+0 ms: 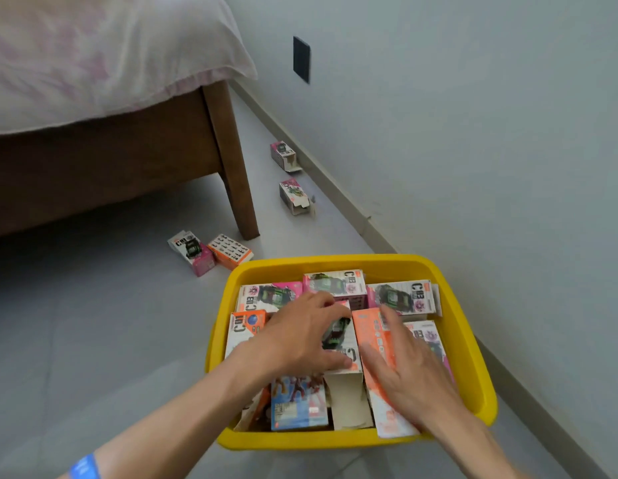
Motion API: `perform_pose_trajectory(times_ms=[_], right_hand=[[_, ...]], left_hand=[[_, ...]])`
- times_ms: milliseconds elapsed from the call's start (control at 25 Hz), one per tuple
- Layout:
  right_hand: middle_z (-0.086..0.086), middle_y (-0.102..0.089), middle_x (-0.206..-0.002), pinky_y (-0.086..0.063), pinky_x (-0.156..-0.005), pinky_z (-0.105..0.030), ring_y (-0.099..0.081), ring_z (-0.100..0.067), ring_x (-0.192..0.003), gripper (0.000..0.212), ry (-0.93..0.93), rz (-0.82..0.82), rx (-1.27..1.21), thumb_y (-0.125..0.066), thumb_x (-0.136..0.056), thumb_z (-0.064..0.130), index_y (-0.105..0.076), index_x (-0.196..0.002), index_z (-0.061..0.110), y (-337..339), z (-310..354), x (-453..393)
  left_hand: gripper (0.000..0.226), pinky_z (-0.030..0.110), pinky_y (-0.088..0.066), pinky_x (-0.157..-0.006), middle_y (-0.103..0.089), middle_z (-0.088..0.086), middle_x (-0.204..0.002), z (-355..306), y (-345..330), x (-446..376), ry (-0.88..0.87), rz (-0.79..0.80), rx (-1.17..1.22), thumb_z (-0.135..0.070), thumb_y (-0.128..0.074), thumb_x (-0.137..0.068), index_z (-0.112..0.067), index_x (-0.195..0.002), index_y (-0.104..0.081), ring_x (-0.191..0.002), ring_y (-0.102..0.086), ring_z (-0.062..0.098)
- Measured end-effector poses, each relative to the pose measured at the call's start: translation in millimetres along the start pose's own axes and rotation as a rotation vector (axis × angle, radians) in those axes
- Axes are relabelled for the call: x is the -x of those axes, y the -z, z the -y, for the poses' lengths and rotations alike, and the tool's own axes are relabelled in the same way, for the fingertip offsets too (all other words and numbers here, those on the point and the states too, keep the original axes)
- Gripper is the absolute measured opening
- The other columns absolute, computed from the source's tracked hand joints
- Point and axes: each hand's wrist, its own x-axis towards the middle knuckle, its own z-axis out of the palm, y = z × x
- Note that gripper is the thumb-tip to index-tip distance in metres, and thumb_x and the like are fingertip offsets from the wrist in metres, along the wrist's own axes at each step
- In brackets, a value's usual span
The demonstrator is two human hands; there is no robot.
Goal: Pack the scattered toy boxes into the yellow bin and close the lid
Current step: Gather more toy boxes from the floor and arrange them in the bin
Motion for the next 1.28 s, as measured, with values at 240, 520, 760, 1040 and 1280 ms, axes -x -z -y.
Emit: perform_pose_trajectory(times_ms=[240, 520, 760, 1040, 1280], right_hand=[[0.043, 0.031, -0.147, -0.040, -0.107, -0.029, -0.020, -0.004, -0.143, 0.119, 0.186, 0.410, 0.049, -0.078, -0.056, 0.070, 0.007, -0.139, 0.073, 48.9, -20.7, 9.9], [0.042, 0.033, -0.148, -0.023, -0.120, -0.040, -0.006, -0.005, -0.148, 0.122, 0.320, 0.506, 0.192, -0.078, -0.057, 0.072, 0.013, -0.138, 0.072, 49.5, -16.1, -4.7], [0.040, 0.012, -0.155, -0.033, -0.112, -0.035, -0.019, 0.001, -0.140, 0.120, 0.333, 0.392, 0.076, -0.081, -0.058, 0.069, 0.004, -0.142, 0.070, 52.7, -20.1, -11.8], [0.054, -0.031, -0.128, -0.055, -0.073, -0.013, -0.057, 0.007, -0.107, 0.099, 0.124, 0.338, -0.354, -0.083, -0.053, 0.073, -0.022, -0.131, 0.075, 56.5, -15.4, -5.3], [0.025, -0.043, -0.122, -0.050, -0.091, -0.029, -0.057, -0.010, -0.110, 0.130, -0.002, 0.260, -0.034, -0.076, -0.045, 0.076, 0.012, -0.140, 0.060, 30.3, -6.1, 21.7]], left_hand=[[0.083, 0.045, -0.021, -0.117, -0.017, -0.002, -0.163, 4.7, -5.5, 2.8, -0.009, 0.086, -0.018, -0.072, -0.056, -0.082, -0.041, -0.152, -0.022, -0.147, -0.014, 0.019], [0.110, 0.049, -0.014, -0.119, 0.000, -0.009, -0.164, 8.3, -18.9, 5.9, -0.016, 0.100, -0.046, -0.085, -0.061, -0.064, -0.048, -0.151, -0.004, -0.150, 0.002, 0.017], [0.132, 0.053, -0.003, -0.118, 0.019, -0.021, -0.159, 18.0, -18.5, 6.9, -0.058, 0.193, -0.091, -0.089, -0.067, -0.051, -0.055, -0.145, 0.019, -0.148, 0.017, 0.015], [0.130, 0.049, -0.001, -0.119, 0.023, -0.013, -0.162, 15.0, -26.5, 6.0, -0.037, 0.148, -0.102, -0.083, -0.068, -0.059, -0.052, -0.146, 0.023, -0.149, 0.021, 0.017], [0.123, 0.048, -0.004, -0.119, 0.016, -0.007, -0.164, 3.8, -31.9, 4.5, 0.003, 0.068, -0.111, -0.078, -0.069, -0.064, -0.046, -0.151, 0.011, -0.151, 0.014, 0.018]])
